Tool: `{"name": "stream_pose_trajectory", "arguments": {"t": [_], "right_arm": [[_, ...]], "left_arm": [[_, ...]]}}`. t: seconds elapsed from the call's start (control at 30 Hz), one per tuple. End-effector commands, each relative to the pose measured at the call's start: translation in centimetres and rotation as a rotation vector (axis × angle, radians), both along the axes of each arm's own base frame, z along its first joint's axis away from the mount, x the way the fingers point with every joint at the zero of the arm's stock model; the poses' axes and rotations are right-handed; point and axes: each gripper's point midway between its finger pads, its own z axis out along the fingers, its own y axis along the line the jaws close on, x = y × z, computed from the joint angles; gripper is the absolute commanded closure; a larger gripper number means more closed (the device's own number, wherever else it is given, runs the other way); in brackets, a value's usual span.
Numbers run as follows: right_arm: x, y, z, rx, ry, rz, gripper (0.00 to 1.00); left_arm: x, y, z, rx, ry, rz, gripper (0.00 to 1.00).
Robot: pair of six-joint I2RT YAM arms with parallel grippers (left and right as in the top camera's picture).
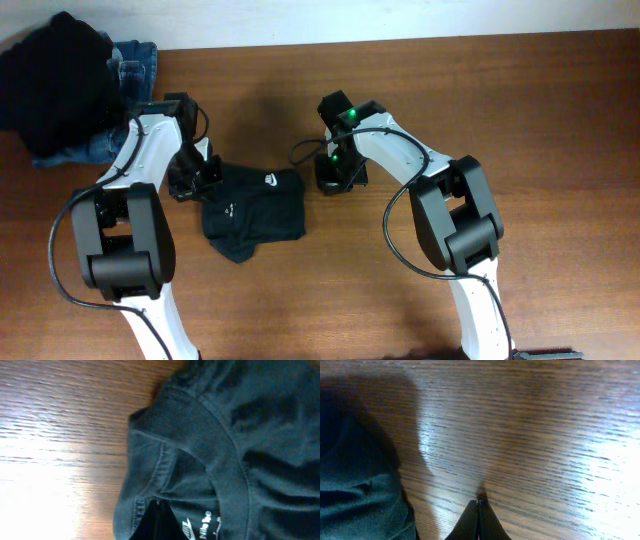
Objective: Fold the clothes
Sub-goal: 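Grasp the bundle's top edge with both grippers and fold it down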
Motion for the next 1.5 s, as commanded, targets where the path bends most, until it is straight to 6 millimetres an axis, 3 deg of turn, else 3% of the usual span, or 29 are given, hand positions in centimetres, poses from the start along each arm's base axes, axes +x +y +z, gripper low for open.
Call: {"name": "stream_pose_trajectory", "arguments": {"t": [0.0,0.13,0.3,0.47,0.87,1.07,1.47], "right_arm": [[-0.2,0.1,-0.2,0.023,-0.002,0.040,0.96],[-0.4,0.8,0.1,0.076,-0.004,0.087,0.96],[-1.7,3.8,1.9,0.297,-0.003,0.240,0.96],[-2.9,5.7,3.2,0.432,0.001,0.318,0.96],[-3.3,6.2,3.3,0.435,0.005,0.330,0.96],[-3.3,6.2,3.3,0.434,0.004,0.331,0.96],[-3.6,6.6,3.8,0.475,0.025,0.324,0.96]], "left_arm": [[0.5,-0.8,1.4,-0.062,-0.036,-0.002,0.99],[0.7,-1.2,2.4,-0.090,-0.064,-0.016,1.00],[0.6,-4.1,3.3,-0.275,-0.089,-0.091,0.99],[0.0,-5.1,3.5,-0.294,-0.067,-0.111,0.99],[-1.7,-9.6,3.4,-0.289,-0.029,-0.249,0.99],[-2.0,-9.2,2.9,-0.255,-0.013,-0.248,0.99],[-4.7,-8.3,-0.6,-0.218,0.062,-0.218,0.98]]}}
